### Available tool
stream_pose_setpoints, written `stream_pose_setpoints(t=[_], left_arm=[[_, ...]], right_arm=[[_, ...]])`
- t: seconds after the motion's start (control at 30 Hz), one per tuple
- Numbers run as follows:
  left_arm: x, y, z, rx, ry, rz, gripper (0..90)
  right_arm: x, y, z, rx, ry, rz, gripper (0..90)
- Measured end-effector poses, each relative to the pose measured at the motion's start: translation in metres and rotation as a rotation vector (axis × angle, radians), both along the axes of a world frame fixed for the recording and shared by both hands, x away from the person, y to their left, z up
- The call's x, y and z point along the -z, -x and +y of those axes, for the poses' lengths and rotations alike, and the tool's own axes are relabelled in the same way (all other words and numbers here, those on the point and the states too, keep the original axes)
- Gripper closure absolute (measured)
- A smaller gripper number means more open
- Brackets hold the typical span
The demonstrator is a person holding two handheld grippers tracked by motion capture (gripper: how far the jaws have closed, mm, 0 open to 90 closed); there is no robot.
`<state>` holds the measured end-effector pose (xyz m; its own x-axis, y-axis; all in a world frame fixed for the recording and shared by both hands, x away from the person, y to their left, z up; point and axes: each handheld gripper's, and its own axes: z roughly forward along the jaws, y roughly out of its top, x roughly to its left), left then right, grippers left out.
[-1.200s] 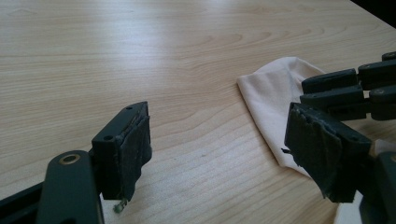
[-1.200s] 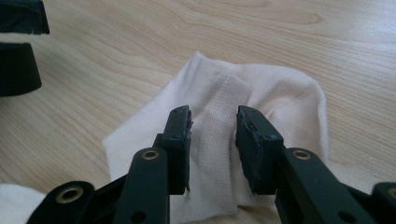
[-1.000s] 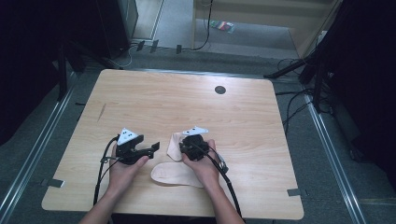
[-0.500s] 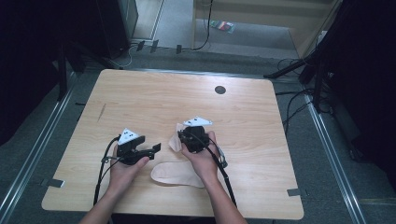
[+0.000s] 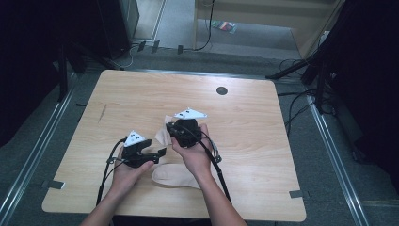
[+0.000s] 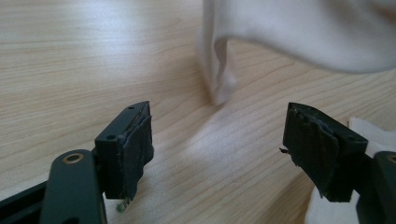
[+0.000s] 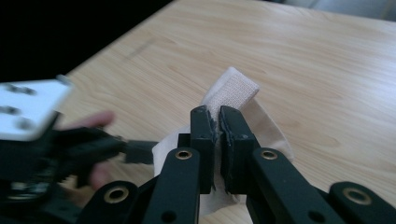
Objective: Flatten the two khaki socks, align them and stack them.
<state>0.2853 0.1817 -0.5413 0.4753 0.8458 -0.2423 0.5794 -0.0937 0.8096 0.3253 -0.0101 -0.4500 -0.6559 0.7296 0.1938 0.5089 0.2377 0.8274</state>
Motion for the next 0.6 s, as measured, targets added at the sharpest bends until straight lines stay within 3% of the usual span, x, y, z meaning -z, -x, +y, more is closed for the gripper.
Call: stream_pose_setpoints(t=[0.07, 0.17, 0.27, 0.33, 0.43, 0.47, 0.6], left_arm=[[-0.002, 0.001, 0.001, -0.012, -0.005, -0.020, 27.8], [-0.004, 0.002, 0.003, -0.067, -0.038, -0.048, 41.7], [-0.004, 0.002, 0.007, -0.120, -0.097, -0.055, 71.4], [-0.001, 0.001, 0.010, -0.115, -0.095, -0.038, 88.5], [0.000, 0.001, 0.008, -0.108, -0.109, -0.042, 89.6], [0.000, 0.001, 0.007, -0.106, -0.114, -0.041, 86.3], [0.000, 0.003, 0.004, -0.086, -0.117, -0.037, 59.8]], right_arm=[[-0.008, 0.003, 0.000, -0.034, -0.040, -0.009, 85.5], [-0.014, 0.006, -0.006, -0.063, -0.090, -0.002, 85.4], [-0.012, 0.006, -0.017, -0.076, -0.068, 0.009, 85.4], [-0.004, 0.004, -0.026, -0.064, -0.030, 0.021, 85.4], [0.014, -0.001, -0.041, -0.024, 0.018, 0.052, 85.4], [0.021, -0.003, -0.045, -0.008, 0.036, 0.058, 85.4], [0.044, -0.009, -0.063, 0.052, 0.093, 0.085, 85.4]])
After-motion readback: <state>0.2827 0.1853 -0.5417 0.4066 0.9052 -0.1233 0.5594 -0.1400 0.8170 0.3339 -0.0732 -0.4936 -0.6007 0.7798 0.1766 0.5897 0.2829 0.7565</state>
